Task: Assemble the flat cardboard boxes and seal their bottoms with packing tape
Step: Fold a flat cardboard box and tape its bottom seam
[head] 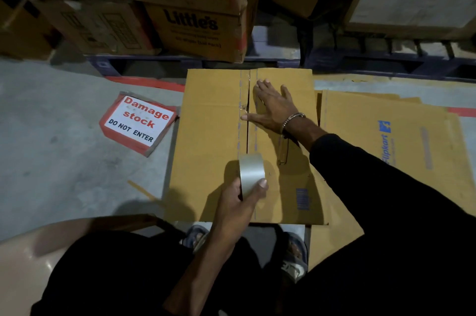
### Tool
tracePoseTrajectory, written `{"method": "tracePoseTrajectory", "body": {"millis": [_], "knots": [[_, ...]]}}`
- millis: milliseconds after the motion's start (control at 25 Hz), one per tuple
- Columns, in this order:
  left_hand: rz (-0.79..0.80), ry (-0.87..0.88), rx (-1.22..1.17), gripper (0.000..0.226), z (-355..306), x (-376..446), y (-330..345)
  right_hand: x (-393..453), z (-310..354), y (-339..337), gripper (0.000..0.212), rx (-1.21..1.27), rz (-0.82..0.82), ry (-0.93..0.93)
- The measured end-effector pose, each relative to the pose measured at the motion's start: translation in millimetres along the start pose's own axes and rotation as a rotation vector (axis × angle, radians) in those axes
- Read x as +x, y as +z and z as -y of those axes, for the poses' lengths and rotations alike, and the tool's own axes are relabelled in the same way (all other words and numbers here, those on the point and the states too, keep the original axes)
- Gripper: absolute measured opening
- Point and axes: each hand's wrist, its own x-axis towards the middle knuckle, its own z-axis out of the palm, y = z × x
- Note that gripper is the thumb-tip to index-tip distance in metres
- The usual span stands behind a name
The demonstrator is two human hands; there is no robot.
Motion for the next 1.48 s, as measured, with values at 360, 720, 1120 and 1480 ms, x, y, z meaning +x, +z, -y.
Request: {"method": "tracePoseTrajectory", "body": {"millis": [360, 720, 1120, 1480], "knots": [[0.023, -0.001, -0.023, 0.035, 21, -18, 5, -53, 25, -5, 0.108, -0.23, 0.12, -0.058], [-0.035, 0.004, -0.047, 0.069, 51, -45, 6, -79, 46, -8, 0.107, -0.389, 0.19, -0.103], [-0.121, -0.026, -0.055, 0.055, 89, -113, 2, -98, 54, -3, 0.11, -0.357, 0.239, -0.062], [-0.153, -0.207, 0.042, 0.063, 116, -117, 7, -99, 51, 0, 0.11, -0.314, 0.234, -0.063]]}}
